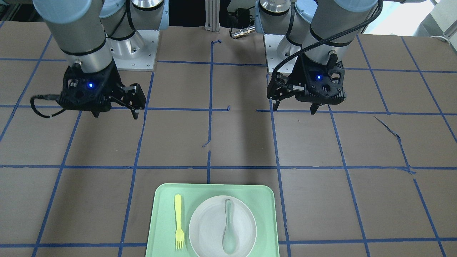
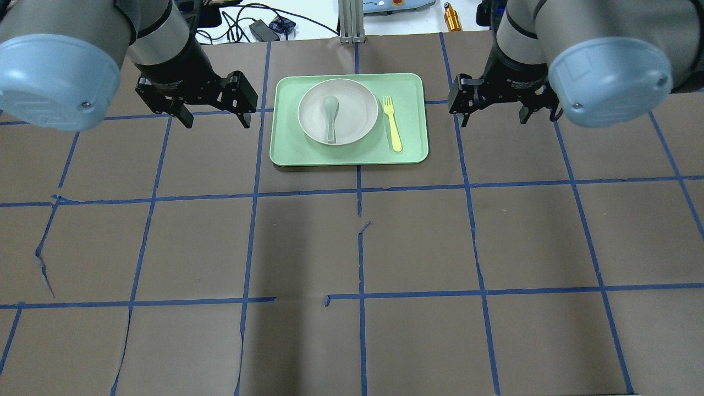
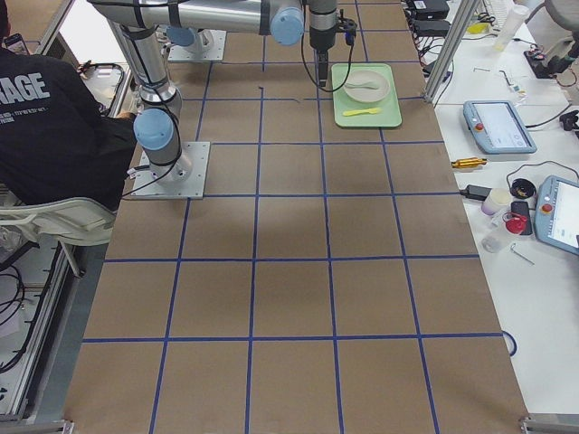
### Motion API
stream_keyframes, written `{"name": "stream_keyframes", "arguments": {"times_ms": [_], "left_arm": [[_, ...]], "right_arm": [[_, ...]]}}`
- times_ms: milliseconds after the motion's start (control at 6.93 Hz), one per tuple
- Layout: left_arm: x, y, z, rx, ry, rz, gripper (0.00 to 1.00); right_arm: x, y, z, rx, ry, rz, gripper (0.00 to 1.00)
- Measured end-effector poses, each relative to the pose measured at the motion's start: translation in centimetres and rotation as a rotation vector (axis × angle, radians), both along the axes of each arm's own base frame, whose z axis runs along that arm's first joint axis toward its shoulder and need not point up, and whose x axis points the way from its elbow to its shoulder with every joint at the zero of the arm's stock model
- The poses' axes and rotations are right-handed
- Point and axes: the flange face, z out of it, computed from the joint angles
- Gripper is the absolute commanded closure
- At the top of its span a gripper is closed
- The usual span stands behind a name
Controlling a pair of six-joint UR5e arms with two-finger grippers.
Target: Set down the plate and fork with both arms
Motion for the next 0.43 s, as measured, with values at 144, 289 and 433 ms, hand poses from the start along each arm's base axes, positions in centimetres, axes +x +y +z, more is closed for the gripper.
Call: {"name": "stream_keyframes", "arguments": {"times_ms": [144,289,433], "left_arm": [[0.0,0.2,0.2,-0.002,0.0,0.0,0.0],[0.0,0.2,0.3,-0.001,0.0,0.002,0.0],[0.0,0.0,0.5,-0.004,0.0,0.004,0.0]], "right_arm": [[-0.4,1.3,1.2,0.008,0.019,-0.009,0.0],[-0.7,1.7,2.1,0.005,0.022,-0.016,0.0],[-0.6,1.6,3.0,0.008,0.02,-0.016,0.0]]}}
